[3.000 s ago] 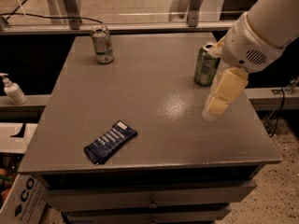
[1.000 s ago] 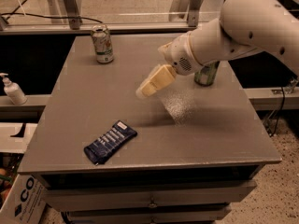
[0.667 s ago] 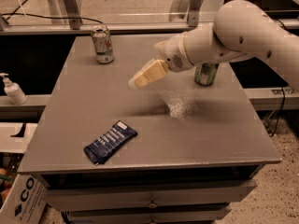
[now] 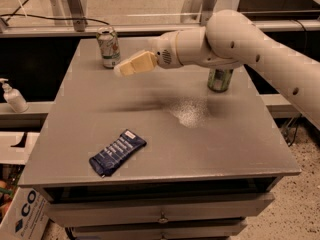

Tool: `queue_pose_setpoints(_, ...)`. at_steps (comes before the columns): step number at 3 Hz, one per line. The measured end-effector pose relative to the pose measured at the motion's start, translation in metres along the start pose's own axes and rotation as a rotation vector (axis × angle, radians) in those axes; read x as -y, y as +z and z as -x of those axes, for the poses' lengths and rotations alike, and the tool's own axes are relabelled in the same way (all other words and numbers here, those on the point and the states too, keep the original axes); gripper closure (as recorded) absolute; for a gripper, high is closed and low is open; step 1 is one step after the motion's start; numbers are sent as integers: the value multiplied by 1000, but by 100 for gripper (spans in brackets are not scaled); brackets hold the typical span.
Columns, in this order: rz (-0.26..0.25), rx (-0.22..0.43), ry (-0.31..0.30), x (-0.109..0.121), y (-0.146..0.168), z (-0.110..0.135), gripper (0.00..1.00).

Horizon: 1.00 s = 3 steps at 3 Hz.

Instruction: Knock 7up can over

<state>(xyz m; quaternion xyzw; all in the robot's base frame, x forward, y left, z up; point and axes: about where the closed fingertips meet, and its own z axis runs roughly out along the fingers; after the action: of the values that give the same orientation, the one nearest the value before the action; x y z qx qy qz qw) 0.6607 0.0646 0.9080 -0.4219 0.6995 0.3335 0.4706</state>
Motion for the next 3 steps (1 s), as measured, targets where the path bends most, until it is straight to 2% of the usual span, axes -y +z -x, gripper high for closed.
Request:
queue_pose_setpoints(2,2,20,16,-1,0,-4,0)
queue_pose_setpoints(3,0,63,22,1,24,-4,0)
